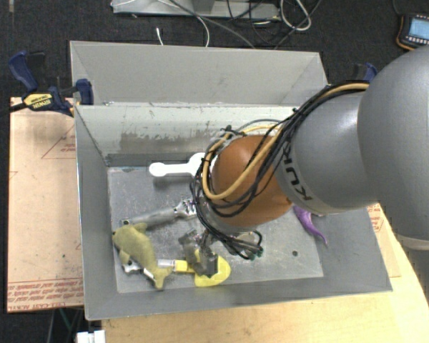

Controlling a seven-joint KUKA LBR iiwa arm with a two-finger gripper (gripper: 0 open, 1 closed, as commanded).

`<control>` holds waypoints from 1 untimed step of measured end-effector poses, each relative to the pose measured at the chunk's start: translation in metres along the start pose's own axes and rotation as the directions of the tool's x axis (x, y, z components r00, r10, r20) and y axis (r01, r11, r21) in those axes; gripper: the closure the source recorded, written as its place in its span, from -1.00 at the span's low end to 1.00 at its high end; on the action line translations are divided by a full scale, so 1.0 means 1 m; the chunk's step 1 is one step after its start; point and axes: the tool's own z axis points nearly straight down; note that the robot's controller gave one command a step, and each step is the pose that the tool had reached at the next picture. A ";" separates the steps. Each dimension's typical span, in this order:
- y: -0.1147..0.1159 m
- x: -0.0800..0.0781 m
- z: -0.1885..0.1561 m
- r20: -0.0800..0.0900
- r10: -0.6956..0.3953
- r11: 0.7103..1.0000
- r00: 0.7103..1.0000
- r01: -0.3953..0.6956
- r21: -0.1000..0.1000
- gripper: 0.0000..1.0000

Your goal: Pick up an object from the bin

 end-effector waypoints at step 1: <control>0.000 0.000 0.000 0.000 0.000 1.000 1.000 0.000 0.000 1.00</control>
Offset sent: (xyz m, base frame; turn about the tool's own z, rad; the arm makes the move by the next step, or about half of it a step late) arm 0.0044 0.0038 0.0029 -0.0163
